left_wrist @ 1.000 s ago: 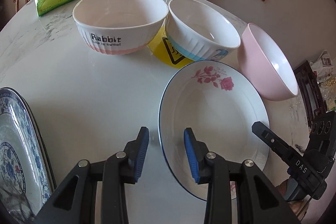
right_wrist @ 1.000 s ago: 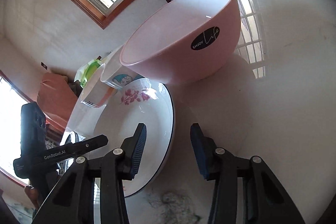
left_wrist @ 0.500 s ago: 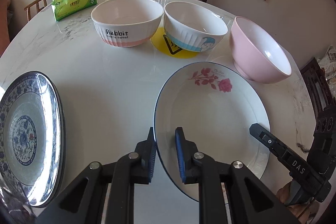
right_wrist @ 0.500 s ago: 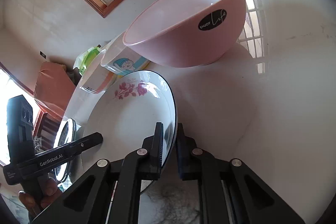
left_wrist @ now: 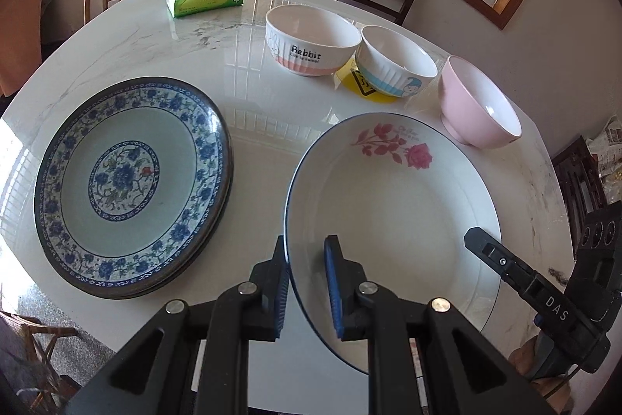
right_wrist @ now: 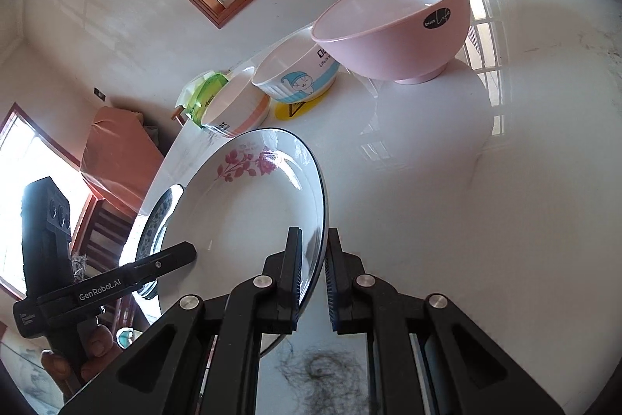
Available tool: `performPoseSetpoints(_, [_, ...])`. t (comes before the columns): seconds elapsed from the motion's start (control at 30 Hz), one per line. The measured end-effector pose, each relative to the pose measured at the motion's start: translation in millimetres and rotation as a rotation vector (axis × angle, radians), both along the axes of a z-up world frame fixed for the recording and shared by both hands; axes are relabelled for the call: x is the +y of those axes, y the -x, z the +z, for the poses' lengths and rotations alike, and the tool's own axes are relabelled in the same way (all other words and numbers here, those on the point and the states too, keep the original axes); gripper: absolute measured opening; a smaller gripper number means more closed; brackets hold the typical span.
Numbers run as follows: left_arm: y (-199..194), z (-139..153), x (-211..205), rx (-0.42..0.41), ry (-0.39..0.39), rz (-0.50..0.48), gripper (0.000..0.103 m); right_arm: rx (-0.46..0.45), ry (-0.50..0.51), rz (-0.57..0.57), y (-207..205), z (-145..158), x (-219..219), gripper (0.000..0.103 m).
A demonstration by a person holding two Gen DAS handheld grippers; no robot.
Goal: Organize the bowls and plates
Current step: 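Lift the pink-flower plate and carry it over the blue plate stack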
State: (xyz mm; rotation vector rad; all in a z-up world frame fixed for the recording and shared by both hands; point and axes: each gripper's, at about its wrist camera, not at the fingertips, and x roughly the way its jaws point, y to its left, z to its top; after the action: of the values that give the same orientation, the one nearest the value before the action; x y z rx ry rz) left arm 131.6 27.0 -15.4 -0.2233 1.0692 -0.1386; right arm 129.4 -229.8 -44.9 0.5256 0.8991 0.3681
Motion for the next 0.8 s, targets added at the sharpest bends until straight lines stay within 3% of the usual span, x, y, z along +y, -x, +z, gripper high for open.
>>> performPoseSetpoints(0.4, [20,16,96,-0.035,-0.023,0.153,0.017,-0.020,0.016,0.170,-7,18,91,0.013])
performPoseSetpoints(0.8, [4,-1,168,-0.014,0.000,0.260,0.018,-0.004,0.066,0.285,-44,17,180,0.012])
